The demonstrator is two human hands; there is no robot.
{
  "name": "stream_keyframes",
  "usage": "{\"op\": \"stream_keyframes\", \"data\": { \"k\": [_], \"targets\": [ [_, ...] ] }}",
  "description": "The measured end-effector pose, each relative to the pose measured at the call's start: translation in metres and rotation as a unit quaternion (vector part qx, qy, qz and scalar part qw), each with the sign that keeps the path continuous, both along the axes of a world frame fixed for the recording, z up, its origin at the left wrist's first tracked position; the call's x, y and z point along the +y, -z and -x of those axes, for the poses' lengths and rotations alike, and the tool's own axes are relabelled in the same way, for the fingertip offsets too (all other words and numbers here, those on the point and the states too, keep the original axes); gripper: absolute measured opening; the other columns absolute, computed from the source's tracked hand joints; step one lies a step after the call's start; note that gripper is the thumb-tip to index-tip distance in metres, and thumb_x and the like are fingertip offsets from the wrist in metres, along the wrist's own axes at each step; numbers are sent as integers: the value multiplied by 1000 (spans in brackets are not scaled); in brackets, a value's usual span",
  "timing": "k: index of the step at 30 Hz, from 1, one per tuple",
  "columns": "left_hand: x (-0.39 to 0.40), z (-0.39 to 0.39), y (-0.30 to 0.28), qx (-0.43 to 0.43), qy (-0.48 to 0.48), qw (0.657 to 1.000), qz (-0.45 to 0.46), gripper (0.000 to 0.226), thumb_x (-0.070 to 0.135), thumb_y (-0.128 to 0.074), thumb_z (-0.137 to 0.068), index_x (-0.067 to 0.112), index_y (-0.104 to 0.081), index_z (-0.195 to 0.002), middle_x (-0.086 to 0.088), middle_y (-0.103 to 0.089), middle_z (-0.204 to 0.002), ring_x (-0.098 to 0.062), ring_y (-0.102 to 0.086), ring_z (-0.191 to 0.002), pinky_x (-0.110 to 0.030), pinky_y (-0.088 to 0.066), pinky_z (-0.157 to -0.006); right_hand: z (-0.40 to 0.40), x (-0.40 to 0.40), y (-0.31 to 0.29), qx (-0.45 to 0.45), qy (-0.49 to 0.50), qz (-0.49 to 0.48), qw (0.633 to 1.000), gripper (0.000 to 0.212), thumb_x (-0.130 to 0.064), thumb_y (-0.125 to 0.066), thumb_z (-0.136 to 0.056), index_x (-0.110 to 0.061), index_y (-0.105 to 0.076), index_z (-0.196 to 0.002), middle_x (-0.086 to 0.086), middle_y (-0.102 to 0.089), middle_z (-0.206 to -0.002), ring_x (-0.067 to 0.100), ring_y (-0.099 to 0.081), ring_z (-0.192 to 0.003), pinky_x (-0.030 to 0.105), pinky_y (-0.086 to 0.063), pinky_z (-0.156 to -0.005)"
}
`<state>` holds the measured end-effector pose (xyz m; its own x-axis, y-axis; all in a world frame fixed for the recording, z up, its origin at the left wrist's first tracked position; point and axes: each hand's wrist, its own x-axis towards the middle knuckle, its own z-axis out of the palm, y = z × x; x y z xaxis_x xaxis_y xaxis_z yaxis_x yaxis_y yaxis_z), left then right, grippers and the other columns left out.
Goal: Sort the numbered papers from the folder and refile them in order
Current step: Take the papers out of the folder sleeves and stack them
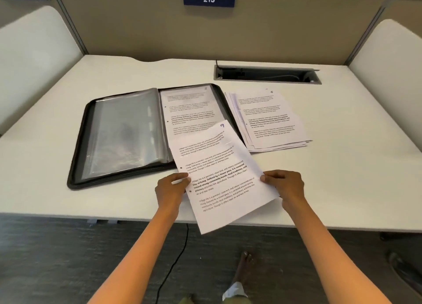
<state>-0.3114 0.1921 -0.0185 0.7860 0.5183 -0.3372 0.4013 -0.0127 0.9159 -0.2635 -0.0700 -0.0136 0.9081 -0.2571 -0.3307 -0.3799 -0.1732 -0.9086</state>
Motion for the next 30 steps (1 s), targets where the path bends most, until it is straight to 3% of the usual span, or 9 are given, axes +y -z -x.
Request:
{"op": "stream_keyframes", "data": {
  "k": [7, 15, 23, 26, 30],
  "targets": [
    [-27, 15, -6, -24, 13, 997, 72, 12, 2, -67, -83, 11, -71, -91, -3, -72, -93, -19, -69, -83, -16, -52, -68, 18, -43, -5, 7, 6, -9, 1000, 13, -4, -81, -68, -12, -76, -76, 8, -73, -86, 32, -66, -87, 42, -54, -82],
    [-54, 17, -29, -60, 71, 992, 85, 12, 8, -71, -82, 14, -73, -91, 4, -74, -85, -9, -71, -76, -12, -52, -68, 30, -85, -34, -21, 20, -45, 999, 15, 3, -75, -72, 1, -72, -86, 14, -71, -86, 25, -62, -74, 32, -47, -66],
    [-69, -45, -53, -124, 108, 985, 47, 14, 5, -71, -81, 17, -73, -88, 6, -73, -87, -7, -70, -79, -14, -53, -70, -7, -100, -43, -48, 56, -78, 994, 21, 3, -75, -70, 0, -72, -90, 7, -72, -80, 16, -65, -66, 24, -51, -60],
    [-73, -83, -57, -143, 113, 983, 20, 15, 3, -71, -80, 18, -73, -85, 6, -73, -85, -6, -70, -76, -17, -54, -70, -39, -104, -42, -56, 58, -95, 992, 22, 1, -75, -71, 0, -72, -93, 11, -72, -87, 19, -65, -71, 25, -51, -64],
    [-79, -139, -58, -137, 126, 982, -34, 12, 6, -72, -80, 17, -73, -84, 6, -71, -85, 2, -66, -69, -8, -49, -63, -89, -109, -40, -64, 58, -104, 991, 20, 0, -75, -72, -2, -73, -92, 10, -72, -87, 22, -65, -76, 24, -53, -63]
  ]
}}
